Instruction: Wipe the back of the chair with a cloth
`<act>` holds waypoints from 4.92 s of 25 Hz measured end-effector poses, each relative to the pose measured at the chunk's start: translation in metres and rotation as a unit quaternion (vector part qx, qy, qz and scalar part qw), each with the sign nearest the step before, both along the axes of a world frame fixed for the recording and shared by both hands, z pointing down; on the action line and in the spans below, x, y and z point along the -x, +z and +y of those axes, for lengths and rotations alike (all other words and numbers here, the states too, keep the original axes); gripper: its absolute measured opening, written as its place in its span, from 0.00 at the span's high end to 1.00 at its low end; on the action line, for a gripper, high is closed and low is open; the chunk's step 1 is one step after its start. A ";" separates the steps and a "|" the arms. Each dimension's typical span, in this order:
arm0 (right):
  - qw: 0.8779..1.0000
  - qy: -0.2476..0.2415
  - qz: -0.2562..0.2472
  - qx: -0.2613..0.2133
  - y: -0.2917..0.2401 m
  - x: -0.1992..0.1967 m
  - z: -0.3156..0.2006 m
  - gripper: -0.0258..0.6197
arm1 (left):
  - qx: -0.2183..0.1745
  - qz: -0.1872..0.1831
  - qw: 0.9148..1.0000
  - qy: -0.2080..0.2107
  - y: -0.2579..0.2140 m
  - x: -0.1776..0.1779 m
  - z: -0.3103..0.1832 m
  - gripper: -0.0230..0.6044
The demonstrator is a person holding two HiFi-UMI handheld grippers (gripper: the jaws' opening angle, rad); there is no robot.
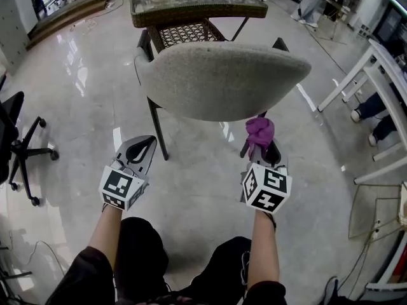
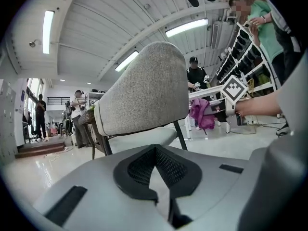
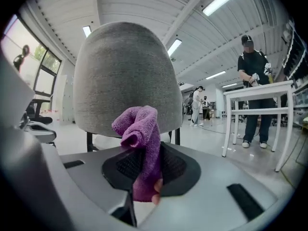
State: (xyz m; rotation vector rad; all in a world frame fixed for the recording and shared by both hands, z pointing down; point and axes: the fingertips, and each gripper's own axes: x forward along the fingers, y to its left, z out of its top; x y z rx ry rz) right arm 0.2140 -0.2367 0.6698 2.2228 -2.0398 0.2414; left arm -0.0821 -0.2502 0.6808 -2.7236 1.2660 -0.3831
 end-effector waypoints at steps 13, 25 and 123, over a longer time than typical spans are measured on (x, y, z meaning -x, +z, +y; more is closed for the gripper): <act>0.999 -0.039 -0.007 -0.018 -0.003 0.040 0.023 0.82 | -0.029 0.025 0.999 -0.002 -0.018 -0.013 -0.011 0.95; 0.999 -0.036 -0.020 -0.021 -0.032 0.049 0.027 0.82 | 0.003 0.047 0.999 -0.005 -0.053 -0.012 -0.024 0.95; 0.996 -0.072 -0.045 -0.022 -0.596 0.110 0.172 0.83 | -0.039 0.092 0.992 -0.082 -0.662 0.074 0.135 0.95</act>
